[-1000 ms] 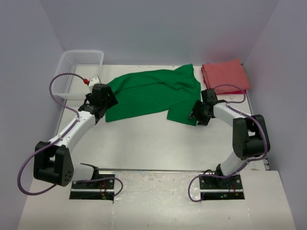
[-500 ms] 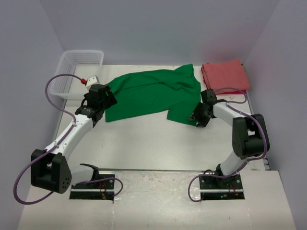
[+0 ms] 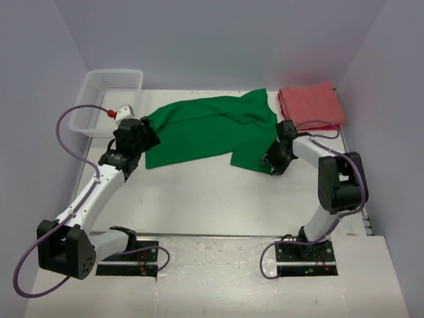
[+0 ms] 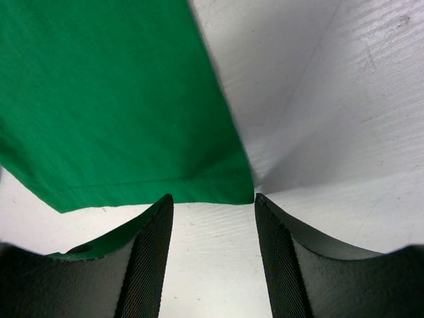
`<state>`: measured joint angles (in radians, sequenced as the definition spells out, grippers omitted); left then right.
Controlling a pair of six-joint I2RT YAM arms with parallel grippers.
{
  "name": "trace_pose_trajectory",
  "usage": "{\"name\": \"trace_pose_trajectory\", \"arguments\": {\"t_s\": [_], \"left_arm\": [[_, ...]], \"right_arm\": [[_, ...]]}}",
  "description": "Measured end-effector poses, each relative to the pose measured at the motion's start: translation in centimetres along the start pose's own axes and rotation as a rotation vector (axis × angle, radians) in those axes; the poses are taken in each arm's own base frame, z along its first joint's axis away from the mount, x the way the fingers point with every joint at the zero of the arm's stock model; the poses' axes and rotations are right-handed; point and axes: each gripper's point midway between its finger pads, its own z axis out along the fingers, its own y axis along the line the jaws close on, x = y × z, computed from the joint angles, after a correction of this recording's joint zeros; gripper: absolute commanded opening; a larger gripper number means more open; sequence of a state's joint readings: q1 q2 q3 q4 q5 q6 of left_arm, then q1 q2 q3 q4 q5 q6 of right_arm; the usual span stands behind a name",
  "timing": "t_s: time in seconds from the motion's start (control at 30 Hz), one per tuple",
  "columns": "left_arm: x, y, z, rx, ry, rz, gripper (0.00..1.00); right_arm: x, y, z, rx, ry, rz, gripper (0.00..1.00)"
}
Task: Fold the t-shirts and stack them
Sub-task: Flatten out the tshirt
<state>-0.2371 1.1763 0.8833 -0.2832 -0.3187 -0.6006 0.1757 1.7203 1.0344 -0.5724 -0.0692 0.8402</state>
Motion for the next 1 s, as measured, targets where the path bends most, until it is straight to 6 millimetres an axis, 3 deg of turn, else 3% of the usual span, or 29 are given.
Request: {"name": "trace_pose_trajectory", "arguments": {"t_s": [0.1,0.37,0.57,0.7,0.77,0.9,1.0], "left_arm": [[-0.3,-0.2,-0.6,0.021,-0.012,-0.008,0.76],[1.0,-0.4,-0.6,0.051,0.030,-0.007,0.76],[1.3,-0.8,-0.7,0.071,0.046,-0.008,0.76],[1.4,-0.9,-0.8,0.078,0.051,-0.008,0.76],[1.4,-0.9,-0.8,0.080,0.053,-0.007,0.77],[1.5,-0.9,-0.8,0.077,0.057,-0.006,0.77],[1.6,-0.7,-1.0,0.074,0.061,-0.004,0.78]], "right_arm": [[-0.2,0.3,0.0,0.016,0.015,0.006,0.53],[-0.4,0.4,0.5,0.084,0.076,0.013,0.50],[0.2,-0.1,0.7,0.143,0.136,0.013,0.39],[0.5,-0.3,0.9,0.170,0.170,0.011,0.37],[0.6,-0.3,0.8,0.175,0.185,0.008,0.32],[0.9,-0.4,0.7,0.181,0.206,-0.002,0.12],[0.9,-0.4,0.7,0.180,0.212,-0.006,0.09]]}}
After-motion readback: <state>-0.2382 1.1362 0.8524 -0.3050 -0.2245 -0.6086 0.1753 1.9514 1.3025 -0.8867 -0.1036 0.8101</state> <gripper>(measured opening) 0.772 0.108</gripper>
